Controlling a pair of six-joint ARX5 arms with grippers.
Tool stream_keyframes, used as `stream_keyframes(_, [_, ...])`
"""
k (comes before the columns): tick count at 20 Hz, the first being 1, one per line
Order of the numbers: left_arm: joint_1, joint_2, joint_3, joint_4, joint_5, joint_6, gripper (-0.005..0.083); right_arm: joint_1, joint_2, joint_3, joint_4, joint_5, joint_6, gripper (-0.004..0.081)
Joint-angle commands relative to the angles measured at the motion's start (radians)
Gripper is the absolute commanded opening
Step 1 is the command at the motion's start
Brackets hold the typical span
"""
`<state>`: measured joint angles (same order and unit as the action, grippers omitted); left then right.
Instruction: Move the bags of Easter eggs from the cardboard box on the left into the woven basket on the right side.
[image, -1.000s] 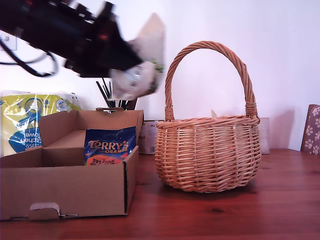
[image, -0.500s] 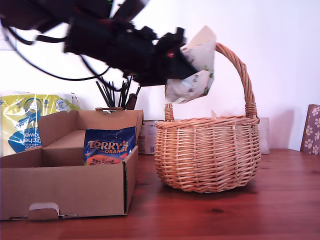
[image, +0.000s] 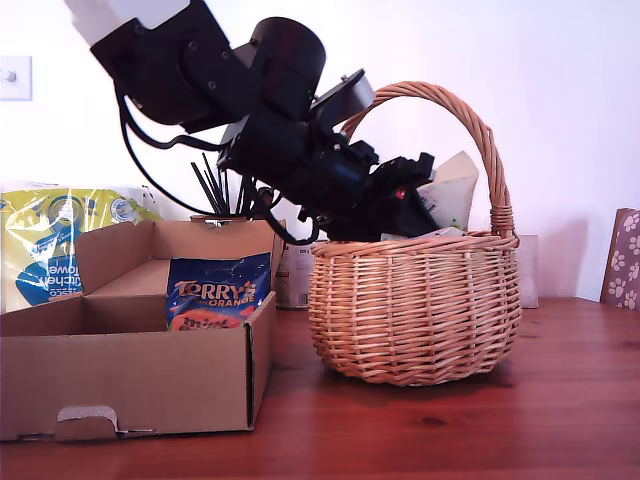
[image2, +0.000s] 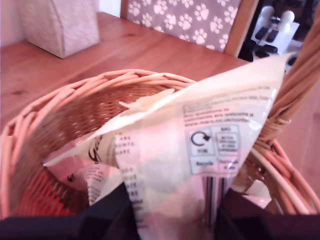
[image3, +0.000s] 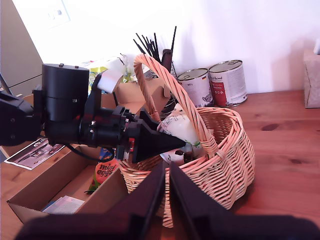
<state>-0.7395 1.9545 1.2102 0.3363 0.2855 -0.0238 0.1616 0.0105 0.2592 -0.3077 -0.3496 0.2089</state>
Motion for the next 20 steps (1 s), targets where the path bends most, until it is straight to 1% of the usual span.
stream_keyframes(1, [-0.011,0.032,0.012,-0.021,0.000,-0.003,0.0216,0.002,0.003,0.001,0.010,0.000,-0.001,-0.0012])
stream_keyframes(3, [-0.016,0.035,0.016,-0.042,-0.008,-0.002,0.0233,0.002,0.003,0.001,0.010,0.000,-0.001,-0.0012])
stream_keyframes(4, [-0.018,0.035,0.016,-0.046,-0.021,-0.003,0.0284,0.002,0.003,0.001,0.010,0.000,-0.001,-0.0012])
stream_keyframes(5, [-0.023,0.035,0.016,-0.048,-0.054,-0.003,0.0359,0.002,0.003,0.001,0.010,0.000,-0.001,-0.0012])
stream_keyframes(6, [-0.026,0.035,0.018,-0.053,-0.096,-0.003,0.0413,0.002,0.003,0.001,0.010,0.000,-0.001,-0.0012])
stream_keyframes(7, [-0.026,0.035,0.021,-0.054,-0.129,-0.003,0.0432,0.002,0.003,0.001,0.009,0.000,-0.001,-0.0012])
stream_keyframes(8, [-0.027,0.035,0.025,-0.054,-0.146,-0.002,0.0432,0.002,0.003,0.001,0.009,0.000,0.001,-0.0012])
stream_keyframes(10, [-0.027,0.033,0.047,-0.061,-0.161,0.012,0.0432,0.002,0.003,0.001,0.009,0.000,0.001,-0.0012])
stream_keyframes(12, [-0.033,0.026,0.080,-0.086,-0.163,0.071,0.0432,0.002,0.003,0.001,0.009,0.000,0.001,-0.0012])
stream_keyframes(14, [-0.042,0.018,0.123,-0.148,-0.163,0.102,0.0441,0.002,0.003,0.001,0.009,0.000,0.001,-0.0012])
stream_keyframes(15, [-0.042,0.013,0.146,-0.196,-0.163,0.104,0.0481,0.002,0.003,0.001,0.009,0.000,0.001,-0.0012])
stream_keyframes(17, [-0.042,0.007,0.182,-0.292,-0.132,0.116,0.0616,0.002,0.003,0.001,0.009,0.000,0.001,-0.0012])
stream_keyframes(20, [-0.042,-0.030,0.195,-0.433,-0.130,0.143,0.0615,0.002,0.003,0.001,0.009,0.000,0.001,-0.0012])
